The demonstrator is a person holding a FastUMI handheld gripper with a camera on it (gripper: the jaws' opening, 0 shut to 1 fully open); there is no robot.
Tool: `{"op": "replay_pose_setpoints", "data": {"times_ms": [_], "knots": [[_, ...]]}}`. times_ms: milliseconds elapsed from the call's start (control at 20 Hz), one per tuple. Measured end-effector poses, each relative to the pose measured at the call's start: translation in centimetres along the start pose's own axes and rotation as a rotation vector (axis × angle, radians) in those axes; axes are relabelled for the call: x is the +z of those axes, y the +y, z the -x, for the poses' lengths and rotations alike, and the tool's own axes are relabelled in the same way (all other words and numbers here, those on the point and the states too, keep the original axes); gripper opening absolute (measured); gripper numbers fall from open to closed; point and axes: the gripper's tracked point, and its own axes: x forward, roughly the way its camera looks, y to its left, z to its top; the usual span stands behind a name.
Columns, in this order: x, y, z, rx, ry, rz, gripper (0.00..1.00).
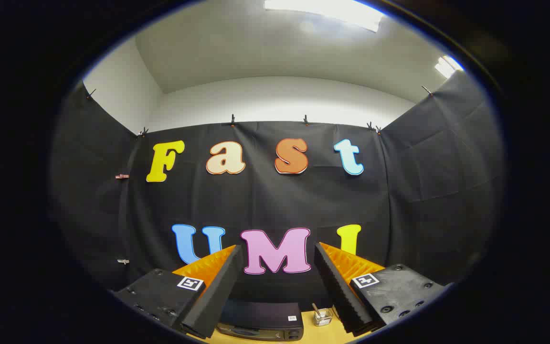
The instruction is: Open the toaster oven, put the food inside, and close the toaster oven door.
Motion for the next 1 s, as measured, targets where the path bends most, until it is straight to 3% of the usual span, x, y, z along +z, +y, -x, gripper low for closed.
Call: {"op": "replay_pose_setpoints", "data": {"times_ms": [1000], "knots": [[-0.6, 1.5, 0.0, 0.020, 0.011, 0.024, 0.97]]}}
